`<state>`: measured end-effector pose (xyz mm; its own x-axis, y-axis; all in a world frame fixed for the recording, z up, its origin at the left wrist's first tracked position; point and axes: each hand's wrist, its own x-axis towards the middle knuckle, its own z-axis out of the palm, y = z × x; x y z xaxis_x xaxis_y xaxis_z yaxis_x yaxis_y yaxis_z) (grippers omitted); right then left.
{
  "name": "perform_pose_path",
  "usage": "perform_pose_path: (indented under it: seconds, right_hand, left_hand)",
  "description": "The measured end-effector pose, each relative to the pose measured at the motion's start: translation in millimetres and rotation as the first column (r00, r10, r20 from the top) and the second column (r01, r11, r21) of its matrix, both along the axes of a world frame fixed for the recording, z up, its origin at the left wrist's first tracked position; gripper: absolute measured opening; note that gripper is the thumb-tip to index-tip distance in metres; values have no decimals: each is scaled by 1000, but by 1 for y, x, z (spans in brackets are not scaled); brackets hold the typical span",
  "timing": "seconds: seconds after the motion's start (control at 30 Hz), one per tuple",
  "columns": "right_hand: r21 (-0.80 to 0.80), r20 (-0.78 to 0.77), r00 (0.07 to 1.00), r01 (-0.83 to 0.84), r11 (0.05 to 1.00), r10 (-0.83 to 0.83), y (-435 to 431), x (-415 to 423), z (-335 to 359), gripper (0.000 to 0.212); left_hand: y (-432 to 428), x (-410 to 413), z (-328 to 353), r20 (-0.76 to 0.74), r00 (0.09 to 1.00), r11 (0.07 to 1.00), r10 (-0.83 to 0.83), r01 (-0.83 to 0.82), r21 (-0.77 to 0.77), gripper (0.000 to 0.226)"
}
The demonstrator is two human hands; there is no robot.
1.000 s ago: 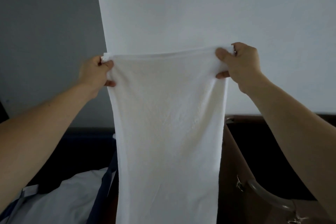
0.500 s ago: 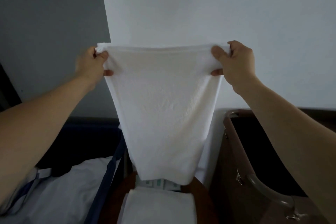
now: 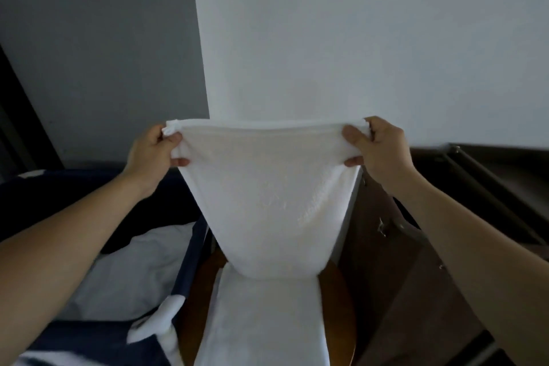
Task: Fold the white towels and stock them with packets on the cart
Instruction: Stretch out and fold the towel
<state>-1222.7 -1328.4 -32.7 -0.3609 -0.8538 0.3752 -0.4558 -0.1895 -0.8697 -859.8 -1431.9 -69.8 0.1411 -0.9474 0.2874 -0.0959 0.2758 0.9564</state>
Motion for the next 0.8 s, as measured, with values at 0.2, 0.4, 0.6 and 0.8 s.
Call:
perform_pose_path:
  seconds: [0.2, 0.4, 0.6, 0.8]
  right_hand:
    - [222, -62, 996, 78, 972, -66, 79, 40, -81, 24]
    - [408, -136, 990, 81, 909, -28, 134, 49, -135, 18]
    - [502, -159, 987, 94, 860, -15, 128, 37, -174, 24]
    - [579, -111, 992, 21, 815, 54, 70, 8, -215, 24]
  left_hand:
    - [90, 41, -83, 172, 976, 969, -133, 92, 229, 15]
    - [141, 59, -135, 328, 921, 935, -208, 89, 343, 14]
    - [134, 49, -160, 375, 894, 899, -247, 67, 433, 18]
    - [75, 21, -195, 394, 881, 845, -262, 11, 535, 18]
